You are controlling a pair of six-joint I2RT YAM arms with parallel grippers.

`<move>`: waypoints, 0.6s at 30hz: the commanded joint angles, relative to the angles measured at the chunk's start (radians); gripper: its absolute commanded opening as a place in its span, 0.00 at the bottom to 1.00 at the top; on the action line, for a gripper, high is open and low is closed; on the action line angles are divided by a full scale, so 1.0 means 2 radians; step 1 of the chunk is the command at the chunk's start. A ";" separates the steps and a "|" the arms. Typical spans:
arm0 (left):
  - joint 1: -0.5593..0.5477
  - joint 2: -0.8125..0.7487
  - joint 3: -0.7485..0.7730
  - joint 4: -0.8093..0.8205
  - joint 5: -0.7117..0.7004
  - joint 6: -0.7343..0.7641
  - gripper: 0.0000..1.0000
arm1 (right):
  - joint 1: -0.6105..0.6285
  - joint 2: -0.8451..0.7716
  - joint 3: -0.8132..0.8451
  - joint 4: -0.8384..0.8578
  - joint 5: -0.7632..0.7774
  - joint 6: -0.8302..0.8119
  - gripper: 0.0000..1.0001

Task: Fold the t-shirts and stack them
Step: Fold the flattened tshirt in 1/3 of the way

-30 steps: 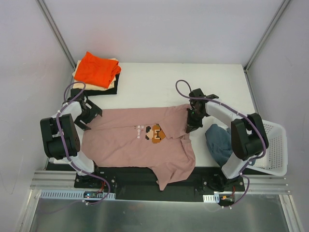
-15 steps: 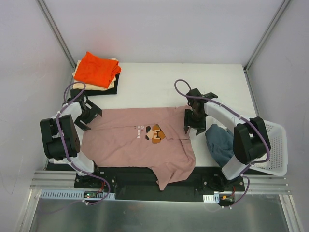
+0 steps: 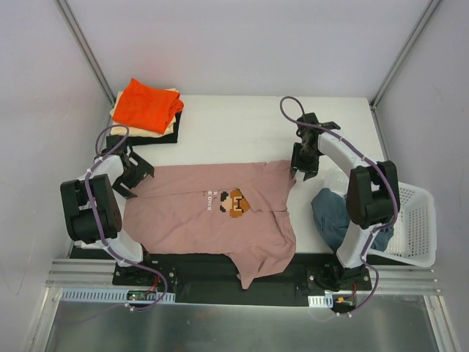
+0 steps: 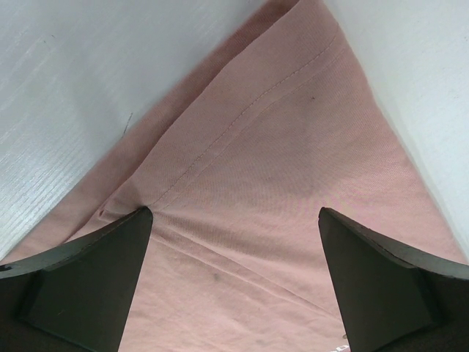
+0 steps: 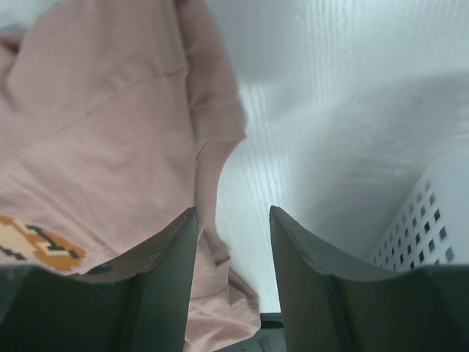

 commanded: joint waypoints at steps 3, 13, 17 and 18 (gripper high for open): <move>0.007 0.012 -0.001 -0.019 -0.008 0.010 0.99 | -0.017 0.067 0.061 -0.017 0.024 -0.018 0.45; 0.007 0.012 0.004 -0.019 -0.004 0.012 0.99 | -0.021 0.147 0.093 -0.009 -0.008 -0.009 0.33; 0.007 0.013 0.005 -0.020 -0.005 0.012 0.99 | -0.022 0.144 0.088 0.000 -0.008 -0.010 0.08; 0.007 0.013 0.006 -0.019 -0.005 0.012 0.99 | -0.022 0.136 0.088 0.002 -0.006 -0.012 0.02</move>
